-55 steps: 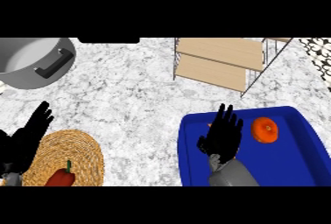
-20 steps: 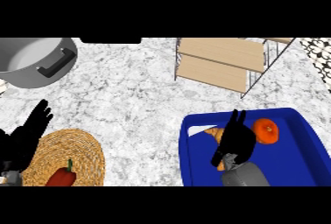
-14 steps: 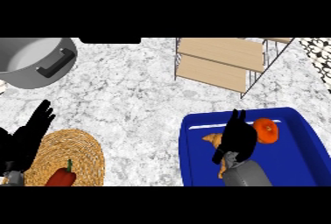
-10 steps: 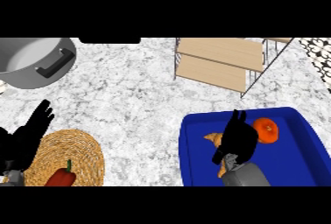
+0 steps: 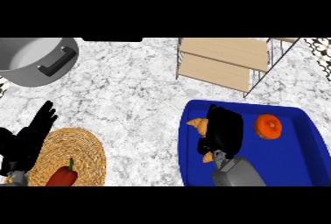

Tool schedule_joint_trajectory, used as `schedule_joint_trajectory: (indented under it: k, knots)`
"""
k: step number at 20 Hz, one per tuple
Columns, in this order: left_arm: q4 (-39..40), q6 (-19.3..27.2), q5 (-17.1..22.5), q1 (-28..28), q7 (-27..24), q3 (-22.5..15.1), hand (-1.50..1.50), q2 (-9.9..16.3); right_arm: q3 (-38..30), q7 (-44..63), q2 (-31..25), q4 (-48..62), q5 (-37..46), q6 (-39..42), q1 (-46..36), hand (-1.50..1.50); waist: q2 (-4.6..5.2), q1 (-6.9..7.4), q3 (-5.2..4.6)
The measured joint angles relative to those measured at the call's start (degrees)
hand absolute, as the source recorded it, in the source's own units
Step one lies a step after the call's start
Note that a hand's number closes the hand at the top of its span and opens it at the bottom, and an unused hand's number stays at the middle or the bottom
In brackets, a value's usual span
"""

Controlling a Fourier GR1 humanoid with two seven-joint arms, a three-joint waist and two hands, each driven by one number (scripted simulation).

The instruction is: Pick the croissant from the tray and place it in the tiered shelf

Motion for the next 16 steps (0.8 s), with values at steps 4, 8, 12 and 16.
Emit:
schedule_joint_trajectory:
  k: [4, 8, 12, 16]
  knots:
    - [-0.5, 0.3, -0.3, -0.9, 1.0, -0.2, 0.00, -0.3, 0.7, -6.3, 0.2, -0.7, -6.8, 0.7, -8.1, 1.50, 0.12, 0.52, 0.07]
    - [-1.5, 0.4, -0.5, -0.1, 1.5, 0.3, 0.00, -0.3, -0.3, -4.8, 0.2, -4.9, -13.0, 2.7, -14.1, 1.50, -0.01, 0.10, 0.06]
    - [-1.4, -0.3, -0.4, 0.8, 0.6, 1.0, 0.00, -0.1, -0.9, -0.9, 0.2, -12.3, -19.7, 2.1, -16.0, 1.50, -0.13, -0.28, 0.07]
    - [-0.7, -0.9, -0.3, 0.9, 0.2, 1.6, 0.00, -0.2, -3.0, 2.7, 0.1, -19.5, -24.4, 1.2, -18.9, 1.50, -0.19, -0.60, 0.05]
